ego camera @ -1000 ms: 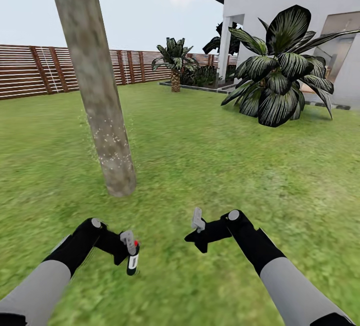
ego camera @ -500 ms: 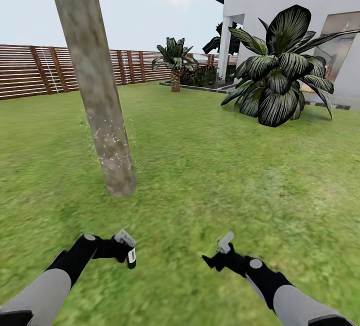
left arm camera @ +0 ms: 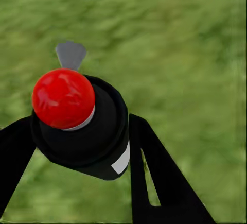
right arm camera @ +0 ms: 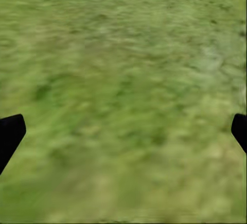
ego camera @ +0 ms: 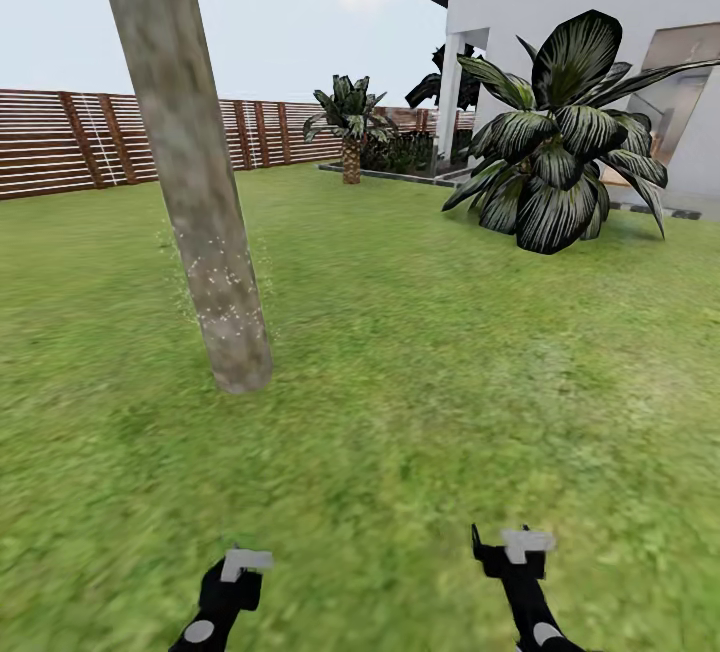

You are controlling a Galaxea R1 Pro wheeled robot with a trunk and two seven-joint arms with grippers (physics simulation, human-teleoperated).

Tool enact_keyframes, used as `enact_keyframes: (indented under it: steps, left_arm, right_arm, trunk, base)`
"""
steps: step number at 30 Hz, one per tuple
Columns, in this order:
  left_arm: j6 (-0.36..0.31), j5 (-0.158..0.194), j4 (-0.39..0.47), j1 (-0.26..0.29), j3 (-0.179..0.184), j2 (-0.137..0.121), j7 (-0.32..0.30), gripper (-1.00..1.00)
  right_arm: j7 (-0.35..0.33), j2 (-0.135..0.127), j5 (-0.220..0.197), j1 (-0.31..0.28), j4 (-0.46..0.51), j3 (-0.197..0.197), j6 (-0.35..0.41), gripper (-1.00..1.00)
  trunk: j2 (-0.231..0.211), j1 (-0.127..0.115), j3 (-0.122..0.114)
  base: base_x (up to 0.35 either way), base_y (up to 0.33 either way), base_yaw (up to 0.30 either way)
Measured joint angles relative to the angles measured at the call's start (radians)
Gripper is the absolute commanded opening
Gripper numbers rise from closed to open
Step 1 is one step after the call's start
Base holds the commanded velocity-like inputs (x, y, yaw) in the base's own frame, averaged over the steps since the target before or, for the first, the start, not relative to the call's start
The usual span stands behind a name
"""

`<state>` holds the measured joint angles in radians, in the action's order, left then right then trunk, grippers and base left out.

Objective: In the garden, pick up the pesticide atomizer on the floor and spray pesticide onto both trees until each tree trunk is fully covered.

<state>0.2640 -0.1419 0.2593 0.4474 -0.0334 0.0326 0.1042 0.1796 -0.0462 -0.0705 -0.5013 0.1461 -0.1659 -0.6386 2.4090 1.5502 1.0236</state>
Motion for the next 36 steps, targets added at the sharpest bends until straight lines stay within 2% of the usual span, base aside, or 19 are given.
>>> enact_keyframes:
  steps: [4, 6, 8, 11, 18, 21, 25, 36]
  left_arm:
    - [-0.001, 0.003, -0.003, -0.018, -0.006, 0.004, 0.010, -1.00]
    - [0.002, 0.025, 0.000, -0.035, -0.008, -0.002, 0.011, -1.00]
    - [0.003, 0.050, 0.004, -0.047, -0.006, -0.002, 0.011, -1.00]
    - [0.003, 0.061, 0.005, -0.052, -0.005, -0.003, 0.010, -1.00]
    - [0.004, 0.063, 0.005, -0.053, -0.004, -0.002, 0.010, -1.00]
    - [0.063, 0.063, 0.005, -0.069, -0.005, -0.002, 0.011, -1.00]
    - [0.065, 0.063, 0.006, -0.070, -0.006, -0.002, 0.011, -1.00]
    - [0.063, 0.064, 0.007, -0.070, -0.007, 0.000, 0.011, -1.00]
  right_arm:
    - [0.012, -0.006, 0.000, 0.001, -0.014, -0.001, 0.000, 1.00]
    - [0.012, -0.007, -0.008, 0.001, -0.041, -0.001, 0.000, 1.00]
    - [0.012, -0.006, -0.032, 0.002, -0.050, -0.001, 0.000, 1.00]
    - [0.011, -0.006, -0.049, 0.002, -0.054, -0.001, 0.001, 1.00]
    - [0.009, -0.004, -0.052, 0.006, -0.056, -0.003, 0.000, 1.00]
    - [0.009, -0.004, -0.052, 0.006, -0.056, -0.003, 0.001, 1.00]
    - [0.009, -0.004, -0.052, 0.006, -0.056, -0.003, 0.001, 1.00]
    - [0.009, -0.003, -0.052, 0.006, -0.057, -0.003, 0.001, 1.00]
  trunk:
    - [0.000, 0.000, 0.000]
    - [0.000, 0.000, 0.000]
    - [0.000, 0.000, 0.000]
    - [0.000, 0.000, 0.000]
    - [0.000, 0.000, 0.000]
    - [0.000, 0.000, 0.000]
    - [0.000, 0.000, 0.000]
    - [0.000, 0.000, 0.000]
  base:
    - [0.000, 0.000, -0.188]
    - [0.000, 0.000, -0.285]
    - [0.000, 0.000, -0.296]
    - [0.000, 0.000, -0.299]
    - [-0.158, 0.069, -0.300]
    - [-0.309, -0.056, -0.300]
    - [-0.242, -0.150, -0.300]
    - [-0.015, -0.009, -0.300]
